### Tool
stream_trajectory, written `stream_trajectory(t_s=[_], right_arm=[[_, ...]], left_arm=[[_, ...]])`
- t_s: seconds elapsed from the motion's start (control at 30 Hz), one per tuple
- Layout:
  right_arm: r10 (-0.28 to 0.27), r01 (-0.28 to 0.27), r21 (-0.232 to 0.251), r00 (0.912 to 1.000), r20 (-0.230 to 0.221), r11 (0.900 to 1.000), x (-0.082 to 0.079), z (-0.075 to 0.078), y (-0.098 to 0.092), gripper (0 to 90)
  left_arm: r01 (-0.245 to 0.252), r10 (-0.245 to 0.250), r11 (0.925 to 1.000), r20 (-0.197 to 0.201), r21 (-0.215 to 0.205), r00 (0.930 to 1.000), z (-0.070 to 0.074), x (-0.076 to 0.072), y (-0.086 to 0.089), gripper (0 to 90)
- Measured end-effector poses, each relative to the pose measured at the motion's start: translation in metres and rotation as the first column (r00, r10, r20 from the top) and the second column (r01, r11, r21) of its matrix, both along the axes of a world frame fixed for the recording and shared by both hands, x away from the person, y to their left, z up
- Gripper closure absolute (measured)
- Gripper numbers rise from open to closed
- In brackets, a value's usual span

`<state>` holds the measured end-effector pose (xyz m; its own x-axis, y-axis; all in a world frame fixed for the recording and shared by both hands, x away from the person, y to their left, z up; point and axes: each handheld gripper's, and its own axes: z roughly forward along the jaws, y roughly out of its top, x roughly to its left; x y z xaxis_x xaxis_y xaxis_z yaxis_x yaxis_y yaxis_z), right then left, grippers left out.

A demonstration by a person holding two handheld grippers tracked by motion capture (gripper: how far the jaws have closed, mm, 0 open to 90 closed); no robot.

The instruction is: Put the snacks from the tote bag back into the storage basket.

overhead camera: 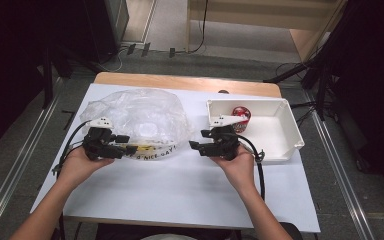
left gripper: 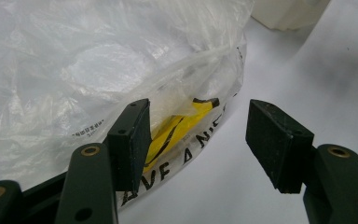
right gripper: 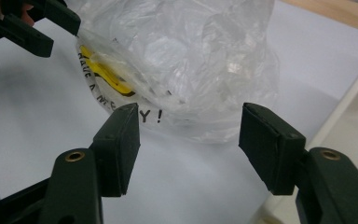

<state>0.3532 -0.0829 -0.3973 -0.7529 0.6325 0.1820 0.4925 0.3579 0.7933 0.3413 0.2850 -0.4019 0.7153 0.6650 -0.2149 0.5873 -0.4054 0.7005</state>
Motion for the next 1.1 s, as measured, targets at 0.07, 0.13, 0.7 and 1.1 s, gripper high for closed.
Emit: stream_trajectory(t_s=[0.07,0.13,0.7,1.1], right_arm=[[0.012,-0.012,-0.006,0.9999,-0.002,1.000,-0.001,-0.001,0.003,39.7],[0.024,-0.024,-0.009,0.9997,-0.003,1.000,-0.002,-0.003,0.007,39.6],[0.063,-0.063,-0.010,0.9980,0.007,0.998,-0.012,-0.018,0.033,39.6],[0.064,-0.064,-0.029,0.9980,0.005,0.998,-0.013,-0.028,0.040,38.3]], left_arm=[[0.000,0.000,1.0000,0.001,0.002,1.0000,0.000,0.000,0.000,41.2],[0.002,-0.002,1.0000,0.000,-0.002,1.0000,-0.001,0.000,0.000,41.2],[0.011,-0.011,0.9999,0.005,-0.011,0.9999,-0.002,-0.001,-0.002,41.2],[0.022,-0.022,0.9997,0.000,-0.012,0.9998,-0.006,0.000,-0.003,41.0]])
